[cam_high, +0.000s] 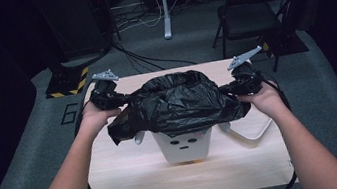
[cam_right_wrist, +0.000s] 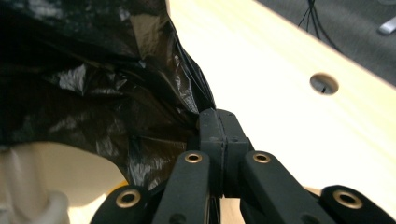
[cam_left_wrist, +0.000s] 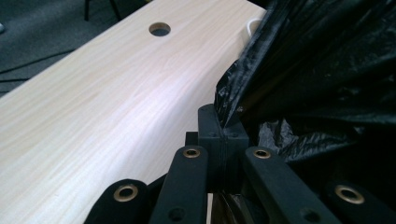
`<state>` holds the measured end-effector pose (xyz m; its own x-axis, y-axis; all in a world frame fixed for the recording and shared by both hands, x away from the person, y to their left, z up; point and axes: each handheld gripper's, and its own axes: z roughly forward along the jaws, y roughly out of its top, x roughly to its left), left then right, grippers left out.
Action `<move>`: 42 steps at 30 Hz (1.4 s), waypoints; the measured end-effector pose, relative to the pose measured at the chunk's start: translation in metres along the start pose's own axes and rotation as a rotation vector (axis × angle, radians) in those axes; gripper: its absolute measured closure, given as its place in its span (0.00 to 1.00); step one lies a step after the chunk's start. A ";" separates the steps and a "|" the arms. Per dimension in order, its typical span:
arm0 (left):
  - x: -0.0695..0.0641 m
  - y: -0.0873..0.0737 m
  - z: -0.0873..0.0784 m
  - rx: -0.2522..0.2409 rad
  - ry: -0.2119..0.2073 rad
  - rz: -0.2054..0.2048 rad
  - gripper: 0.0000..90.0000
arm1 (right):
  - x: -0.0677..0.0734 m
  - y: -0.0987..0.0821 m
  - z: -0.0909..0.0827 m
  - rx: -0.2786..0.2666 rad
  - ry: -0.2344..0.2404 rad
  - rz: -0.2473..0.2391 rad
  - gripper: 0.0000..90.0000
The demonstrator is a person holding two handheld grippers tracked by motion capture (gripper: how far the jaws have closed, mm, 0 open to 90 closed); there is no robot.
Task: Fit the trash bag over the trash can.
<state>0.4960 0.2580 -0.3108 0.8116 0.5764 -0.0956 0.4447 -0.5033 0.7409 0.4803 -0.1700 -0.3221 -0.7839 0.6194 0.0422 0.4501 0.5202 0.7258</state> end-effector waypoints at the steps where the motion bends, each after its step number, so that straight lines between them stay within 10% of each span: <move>1: 0.000 -0.003 0.000 0.008 -0.002 -0.005 0.99 | 0.000 -0.003 0.002 0.010 0.001 0.003 1.00; 14: -0.005 -0.026 -0.005 0.001 -0.017 -0.019 0.97 | 0.004 -0.028 0.004 -0.018 0.049 0.027 0.88; 26: -0.024 -0.026 -0.061 -0.167 0.001 0.007 0.54 | 0.007 -0.025 -0.049 -0.196 0.002 0.052 0.62; 42: -0.075 -0.021 -0.093 -0.184 -0.112 0.109 0.46 | 0.068 -0.009 -0.098 -0.300 0.168 -0.103 0.53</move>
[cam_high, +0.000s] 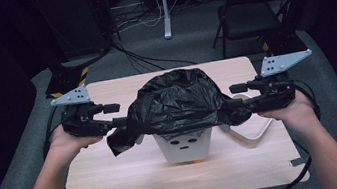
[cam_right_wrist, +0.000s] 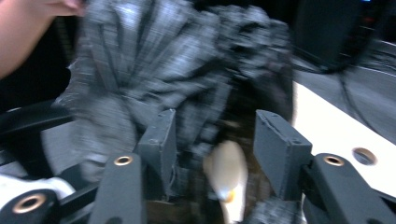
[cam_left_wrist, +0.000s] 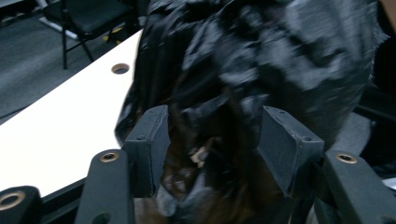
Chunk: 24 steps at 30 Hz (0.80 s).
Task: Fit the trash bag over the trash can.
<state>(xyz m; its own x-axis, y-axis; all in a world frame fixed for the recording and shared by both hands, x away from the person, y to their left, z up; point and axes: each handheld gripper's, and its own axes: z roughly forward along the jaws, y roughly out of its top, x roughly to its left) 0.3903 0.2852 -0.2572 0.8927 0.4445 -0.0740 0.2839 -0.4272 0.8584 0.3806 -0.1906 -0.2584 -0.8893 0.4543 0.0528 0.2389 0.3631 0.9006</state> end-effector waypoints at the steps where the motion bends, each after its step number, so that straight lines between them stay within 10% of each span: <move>1: -0.002 0.001 0.000 -0.008 -0.011 0.003 0.45 | 0.006 0.003 0.000 -0.001 0.016 -0.012 0.52; 9: -0.012 0.003 0.015 -0.012 -0.101 0.033 0.43 | 0.018 0.007 0.008 0.012 0.066 -0.022 0.49; 18: -0.019 -0.004 0.023 0.017 -0.163 0.086 0.83 | 0.022 -0.009 0.019 0.067 0.160 -0.052 0.96; 24: -0.022 -0.015 0.025 0.030 -0.175 0.100 0.97 | 0.029 -0.017 0.020 0.091 0.201 -0.075 1.00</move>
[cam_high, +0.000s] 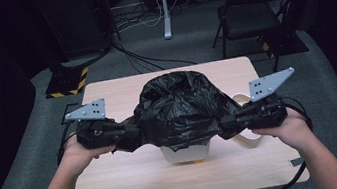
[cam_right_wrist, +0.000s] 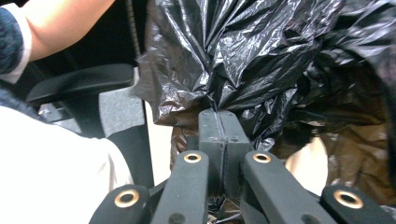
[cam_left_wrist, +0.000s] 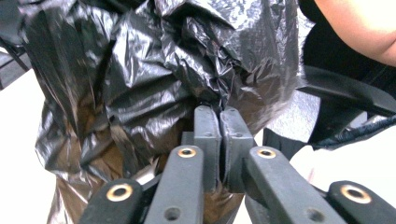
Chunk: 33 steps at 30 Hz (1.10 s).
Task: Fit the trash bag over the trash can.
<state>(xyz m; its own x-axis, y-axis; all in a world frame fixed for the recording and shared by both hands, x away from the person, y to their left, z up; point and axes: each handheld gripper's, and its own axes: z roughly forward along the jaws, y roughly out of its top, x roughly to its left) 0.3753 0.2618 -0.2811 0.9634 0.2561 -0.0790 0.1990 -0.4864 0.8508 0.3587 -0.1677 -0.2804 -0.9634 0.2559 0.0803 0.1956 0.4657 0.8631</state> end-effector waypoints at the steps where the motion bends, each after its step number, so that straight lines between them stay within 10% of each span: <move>1: 0.000 -0.002 0.000 0.004 -0.003 -0.002 0.98 | 0.001 -0.002 0.001 0.007 0.004 -0.005 1.00; 18: 0.010 -0.032 0.010 0.064 -0.005 -0.057 0.99 | 0.005 -0.038 0.027 0.205 -0.085 -0.012 1.00; 33: 0.021 -0.058 0.021 0.109 -0.002 -0.111 0.99 | -0.006 -0.050 0.030 0.232 -0.195 0.011 1.00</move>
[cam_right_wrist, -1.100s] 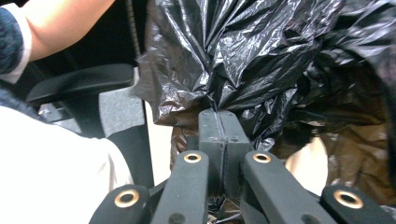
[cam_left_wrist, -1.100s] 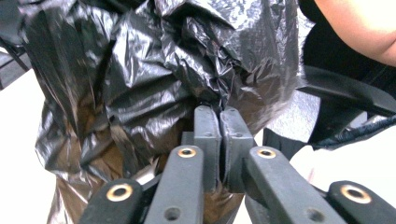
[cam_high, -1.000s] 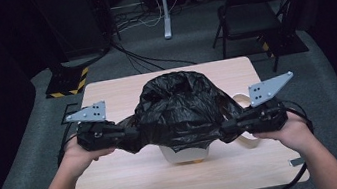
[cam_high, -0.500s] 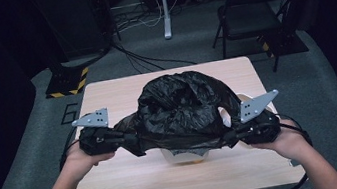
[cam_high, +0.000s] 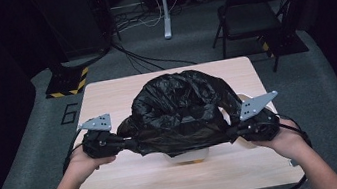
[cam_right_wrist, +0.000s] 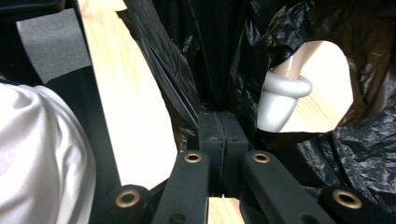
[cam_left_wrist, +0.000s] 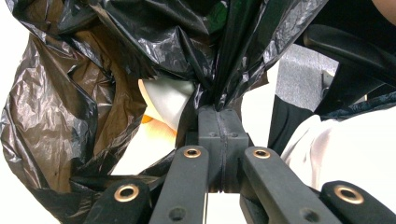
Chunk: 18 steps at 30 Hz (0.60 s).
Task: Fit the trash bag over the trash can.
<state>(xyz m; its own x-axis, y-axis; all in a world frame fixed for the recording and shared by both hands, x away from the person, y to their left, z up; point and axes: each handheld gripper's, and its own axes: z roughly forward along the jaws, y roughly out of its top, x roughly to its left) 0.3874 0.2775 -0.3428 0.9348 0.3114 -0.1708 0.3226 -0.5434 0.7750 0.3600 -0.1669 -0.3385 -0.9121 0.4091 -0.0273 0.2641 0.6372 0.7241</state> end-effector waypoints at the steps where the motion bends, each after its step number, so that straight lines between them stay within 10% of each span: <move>1: 0.000 -0.001 0.001 -0.001 0.002 0.001 0.99 | 0.000 0.000 0.000 0.000 -0.006 0.004 1.00; 8: -0.002 0.000 -0.004 0.008 -0.015 -0.005 0.98 | -0.002 -0.002 0.000 -0.024 0.021 0.032 0.99; 18: -0.012 0.010 -0.040 -0.087 -0.008 0.007 0.55 | 0.004 -0.007 -0.026 -0.147 0.064 0.056 0.75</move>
<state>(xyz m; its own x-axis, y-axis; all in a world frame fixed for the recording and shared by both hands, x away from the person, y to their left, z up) 0.3735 0.2998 -0.3089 0.9382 0.3018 -0.1695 0.3022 -0.4754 0.8263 0.3464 -0.1865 -0.3258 -0.9165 0.3959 0.0568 0.2709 0.5102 0.8163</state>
